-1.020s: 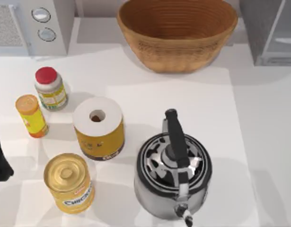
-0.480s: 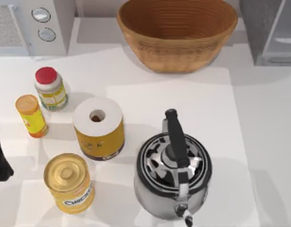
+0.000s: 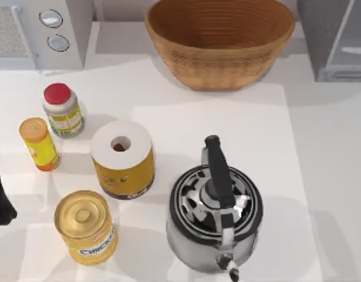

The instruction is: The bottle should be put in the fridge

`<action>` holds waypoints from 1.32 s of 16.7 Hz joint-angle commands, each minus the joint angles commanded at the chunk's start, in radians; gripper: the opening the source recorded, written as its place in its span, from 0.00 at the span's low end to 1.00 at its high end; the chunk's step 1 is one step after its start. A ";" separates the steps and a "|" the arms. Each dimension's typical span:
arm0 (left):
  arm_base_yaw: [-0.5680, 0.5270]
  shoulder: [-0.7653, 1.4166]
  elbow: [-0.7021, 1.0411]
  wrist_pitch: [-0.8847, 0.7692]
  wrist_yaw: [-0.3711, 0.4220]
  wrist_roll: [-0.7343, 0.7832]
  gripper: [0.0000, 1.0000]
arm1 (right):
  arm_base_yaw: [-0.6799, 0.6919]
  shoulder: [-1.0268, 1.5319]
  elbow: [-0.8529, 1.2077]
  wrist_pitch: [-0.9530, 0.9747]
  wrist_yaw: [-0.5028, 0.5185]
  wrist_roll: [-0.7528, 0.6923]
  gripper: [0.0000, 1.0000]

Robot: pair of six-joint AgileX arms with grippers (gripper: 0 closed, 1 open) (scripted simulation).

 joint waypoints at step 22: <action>0.000 0.000 0.000 0.000 0.000 0.000 1.00 | 0.364 -0.831 -0.254 0.282 0.661 0.802 0.01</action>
